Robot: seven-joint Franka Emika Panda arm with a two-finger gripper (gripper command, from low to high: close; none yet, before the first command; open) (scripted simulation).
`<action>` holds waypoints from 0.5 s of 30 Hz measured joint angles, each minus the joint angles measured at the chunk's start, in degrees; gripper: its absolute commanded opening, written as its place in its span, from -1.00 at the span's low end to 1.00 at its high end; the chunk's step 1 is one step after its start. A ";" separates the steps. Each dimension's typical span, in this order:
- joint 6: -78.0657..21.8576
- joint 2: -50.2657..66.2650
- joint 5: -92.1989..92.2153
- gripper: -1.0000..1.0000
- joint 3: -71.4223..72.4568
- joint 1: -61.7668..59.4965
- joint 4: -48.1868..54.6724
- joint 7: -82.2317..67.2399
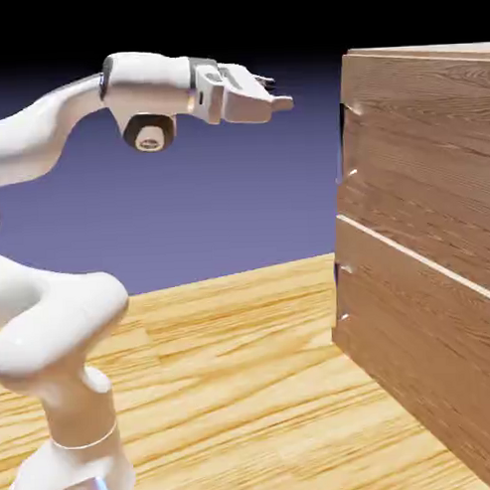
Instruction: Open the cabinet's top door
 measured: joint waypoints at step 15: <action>-8.58 -18.76 37.38 0.00 18.46 -21.54 7.35 -12.50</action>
